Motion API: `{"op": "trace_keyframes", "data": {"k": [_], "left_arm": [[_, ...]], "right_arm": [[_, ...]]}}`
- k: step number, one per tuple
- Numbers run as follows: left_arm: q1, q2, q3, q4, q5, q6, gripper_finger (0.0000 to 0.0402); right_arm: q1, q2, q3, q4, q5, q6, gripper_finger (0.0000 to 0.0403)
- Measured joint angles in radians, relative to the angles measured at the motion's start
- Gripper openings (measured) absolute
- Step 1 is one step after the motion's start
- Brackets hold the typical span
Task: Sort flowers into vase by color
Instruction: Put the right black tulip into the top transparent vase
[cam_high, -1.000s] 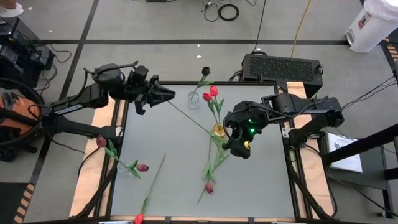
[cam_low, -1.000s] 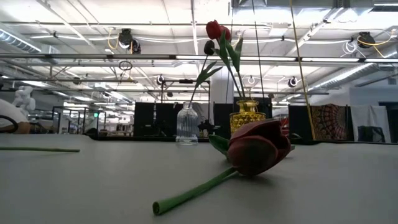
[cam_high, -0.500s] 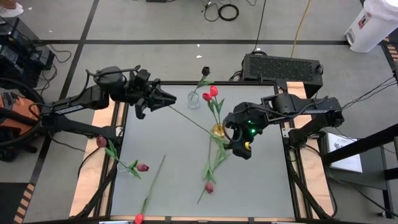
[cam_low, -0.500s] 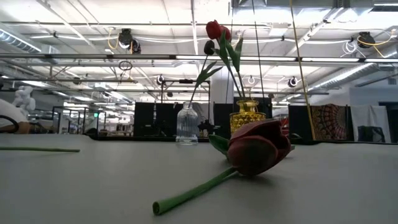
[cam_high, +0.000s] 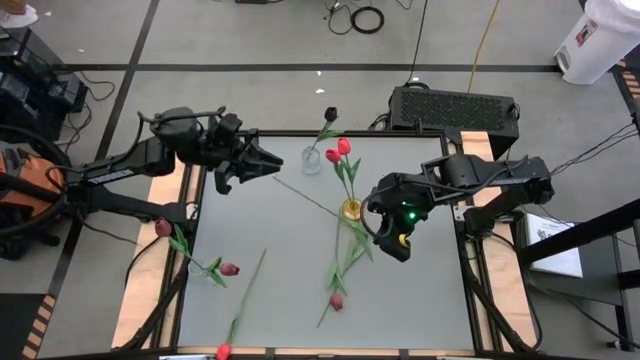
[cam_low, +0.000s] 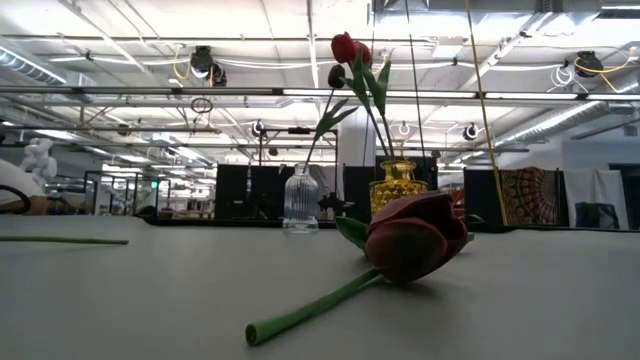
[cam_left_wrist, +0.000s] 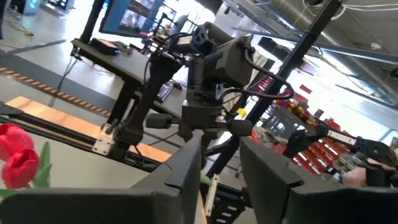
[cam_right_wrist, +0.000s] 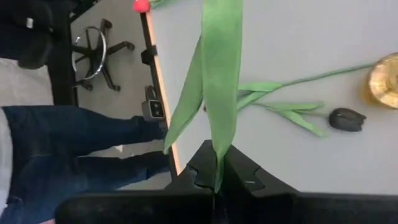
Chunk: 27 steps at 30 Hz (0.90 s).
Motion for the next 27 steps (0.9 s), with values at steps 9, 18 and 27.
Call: {"op": "trace_keyframes", "data": {"k": [9,18,27], "left_arm": [[0.002,-0.001,0.0,0.004,-0.058,-0.003,0.0211],[0.002,-0.001,0.0,0.014,-0.081,-0.004,0.0228],[0.002,0.001,-0.001,0.086,-0.089,-0.004,0.0228]], "right_arm": [[0.031,-0.026,0.0,0.005,0.082,0.032,0.0],[0.036,-0.053,0.0,0.084,0.071,0.053,0.0],[0.001,-0.053,0.0,0.183,0.088,0.053,0.0]]}}
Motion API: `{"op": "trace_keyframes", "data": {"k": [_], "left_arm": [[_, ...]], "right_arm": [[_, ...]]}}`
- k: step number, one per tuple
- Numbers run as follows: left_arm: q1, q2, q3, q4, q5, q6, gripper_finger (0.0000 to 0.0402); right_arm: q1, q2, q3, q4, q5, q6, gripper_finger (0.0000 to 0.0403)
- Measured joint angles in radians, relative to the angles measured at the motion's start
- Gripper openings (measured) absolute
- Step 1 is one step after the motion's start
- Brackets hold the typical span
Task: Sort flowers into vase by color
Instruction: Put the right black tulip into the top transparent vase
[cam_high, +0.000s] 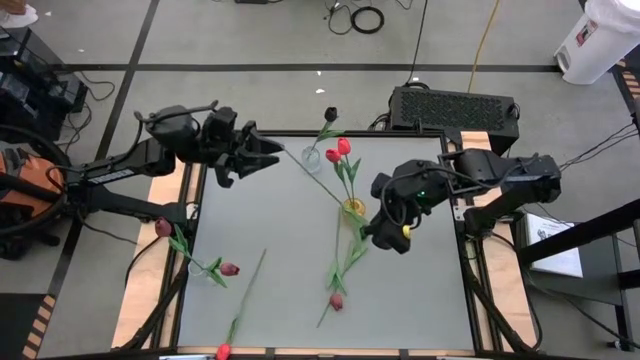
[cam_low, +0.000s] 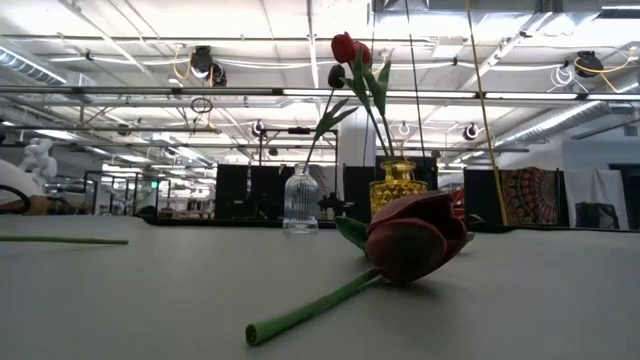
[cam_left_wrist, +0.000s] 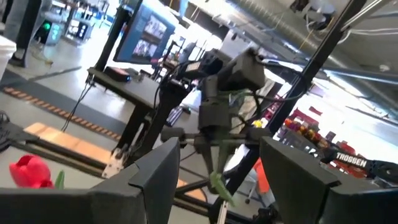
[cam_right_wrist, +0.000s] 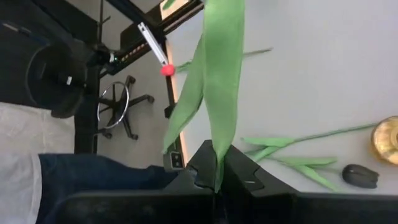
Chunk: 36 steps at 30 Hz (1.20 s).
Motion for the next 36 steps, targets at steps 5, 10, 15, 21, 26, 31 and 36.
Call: {"op": "trace_keyframes", "data": {"k": [5,10,15,21,26,31,36], "left_arm": [[0.0,0.0,0.0,0.044,-0.002,0.0,0.0228],[0.0,0.001,0.0,0.047,-0.03,0.0,0.0228],[0.0,0.001,0.0,0.057,-0.051,0.0,0.0228],[-0.001,0.004,0.0,0.091,-0.073,-0.001,0.0228],[-0.001,0.03,0.0,0.155,-0.075,-0.027,0.0228],[-0.01,0.06,0.0,0.168,-0.074,-0.052,0.0228],[-0.038,0.08,0.0,0.19,-0.073,-0.052,0.0228]], "right_arm": [[-0.023,0.0,0.0,0.045,0.005,-0.003,0.0],[-0.039,0.0,0.0,0.116,0.005,-0.011,0.0],[-0.045,0.0,0.0,0.147,0.005,-0.012,0.0],[-0.046,0.013,0.0,0.177,0.005,-0.025,0.0],[-0.054,0.032,0.0,0.228,0.008,-0.027,0.0],[-0.066,0.043,0.0,0.271,0.015,-0.031,0.0],[-0.072,0.05,0.0,0.267,0.037,-0.029,0.0]]}}
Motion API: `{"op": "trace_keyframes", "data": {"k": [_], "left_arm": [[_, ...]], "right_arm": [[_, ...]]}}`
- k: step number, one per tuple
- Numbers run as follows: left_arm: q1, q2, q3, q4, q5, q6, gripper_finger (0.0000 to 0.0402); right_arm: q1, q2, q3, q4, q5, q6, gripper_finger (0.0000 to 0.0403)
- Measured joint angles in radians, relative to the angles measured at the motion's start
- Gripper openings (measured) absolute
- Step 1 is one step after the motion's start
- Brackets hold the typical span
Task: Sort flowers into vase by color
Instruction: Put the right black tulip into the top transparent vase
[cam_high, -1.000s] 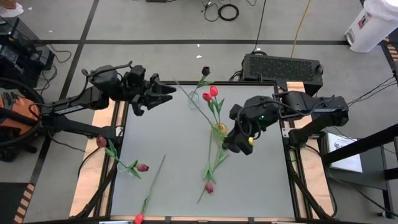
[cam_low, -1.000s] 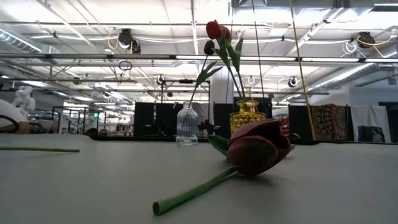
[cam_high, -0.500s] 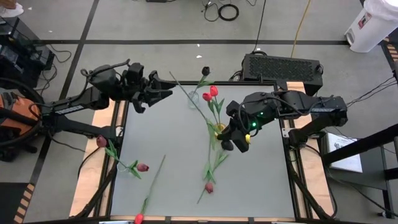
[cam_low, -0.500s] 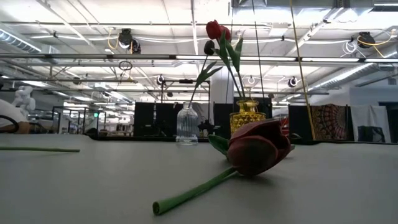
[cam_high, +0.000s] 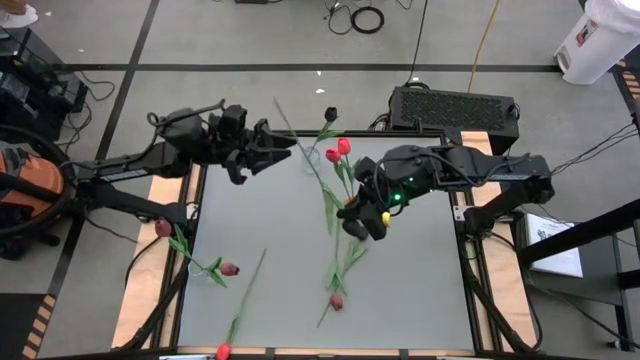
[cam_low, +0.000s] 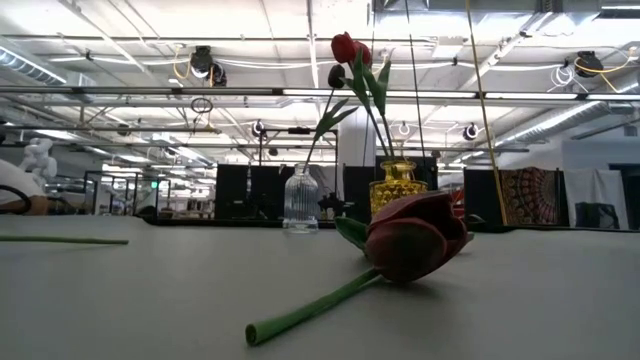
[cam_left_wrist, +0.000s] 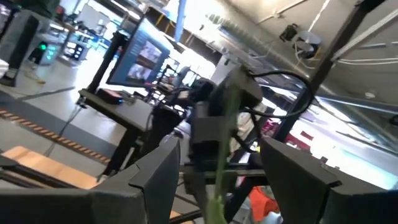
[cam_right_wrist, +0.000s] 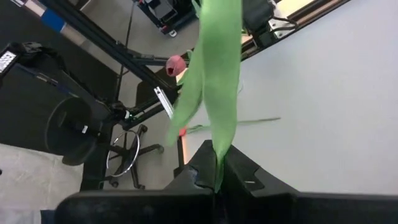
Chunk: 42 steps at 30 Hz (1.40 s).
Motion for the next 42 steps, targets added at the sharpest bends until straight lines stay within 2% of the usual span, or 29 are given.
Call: {"op": "trace_keyframes", "data": {"k": [12,36,42], "left_arm": [[-0.012,0.045,0.002,0.102,-0.008,0.004,0.0228],[-0.012,0.078,0.001,0.146,-0.023,0.008,0.0228],[-0.012,0.078,0.001,0.149,-0.023,0.007,0.0196]], "right_arm": [[-0.005,0.001,0.0,0.012,-0.005,0.003,0.0],[-0.004,0.001,0.0,0.011,-0.006,0.007,0.0],[-0.004,0.001,0.0,0.011,-0.006,0.007,0.0]]}}
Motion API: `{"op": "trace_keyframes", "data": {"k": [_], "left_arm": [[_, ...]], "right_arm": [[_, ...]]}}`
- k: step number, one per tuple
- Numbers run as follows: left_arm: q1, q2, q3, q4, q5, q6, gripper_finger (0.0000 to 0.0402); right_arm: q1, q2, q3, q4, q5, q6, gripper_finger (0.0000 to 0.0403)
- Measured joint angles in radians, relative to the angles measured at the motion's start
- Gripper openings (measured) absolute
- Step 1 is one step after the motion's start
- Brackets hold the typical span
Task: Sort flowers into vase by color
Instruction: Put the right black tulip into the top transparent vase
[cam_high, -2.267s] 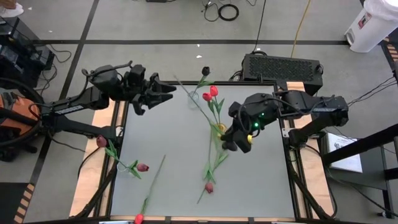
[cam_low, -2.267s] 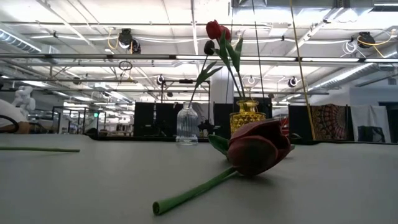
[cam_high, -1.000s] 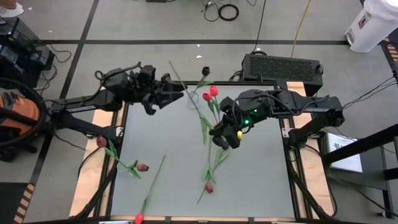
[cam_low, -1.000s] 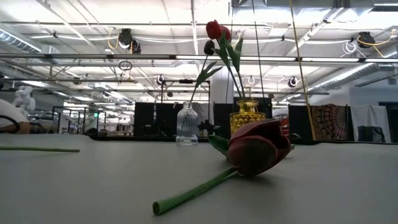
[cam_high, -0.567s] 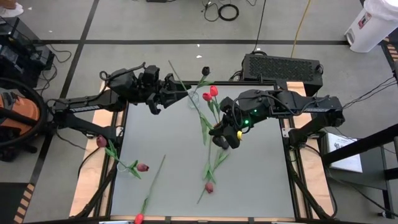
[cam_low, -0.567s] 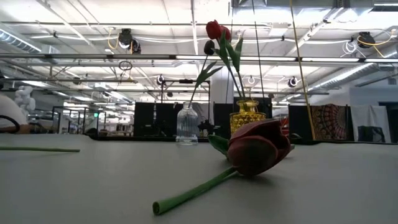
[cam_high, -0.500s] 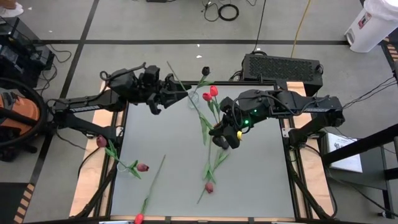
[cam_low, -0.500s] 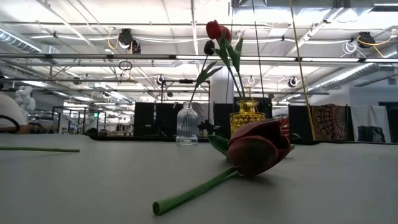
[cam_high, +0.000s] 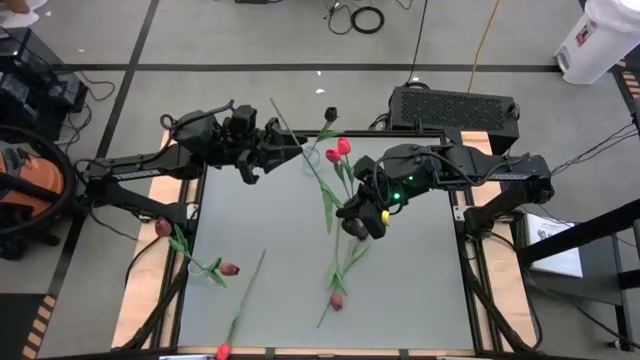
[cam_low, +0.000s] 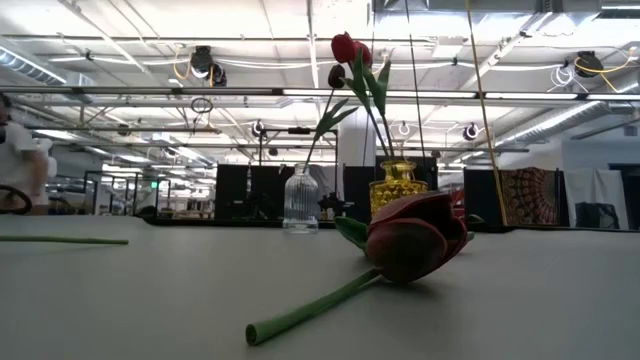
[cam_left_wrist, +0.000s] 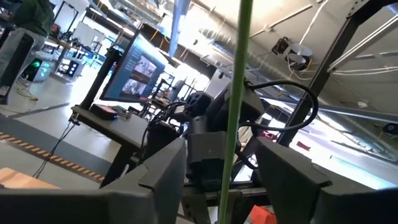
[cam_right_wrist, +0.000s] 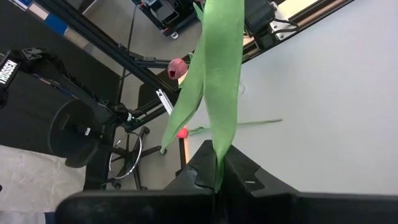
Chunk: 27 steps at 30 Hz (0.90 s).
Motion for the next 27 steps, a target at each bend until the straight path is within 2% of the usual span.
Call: {"op": "trace_keyframes", "data": {"k": [12,20,27], "left_arm": [[0.0,0.0,0.0,0.003,0.0,0.001,0.0102],[0.0,0.0,0.0,0.003,0.0,0.041,0.0014],[0.0,0.0,0.0,0.001,-0.004,0.05,0.0006]], "right_arm": [[0.0,0.0,0.0,0.0,0.0,-0.005,0.0],[0.0,0.0,0.0,0.0,0.0,-0.007,0.0],[0.0,0.0,0.0,0.0,0.0,-0.008,0.0]]}}
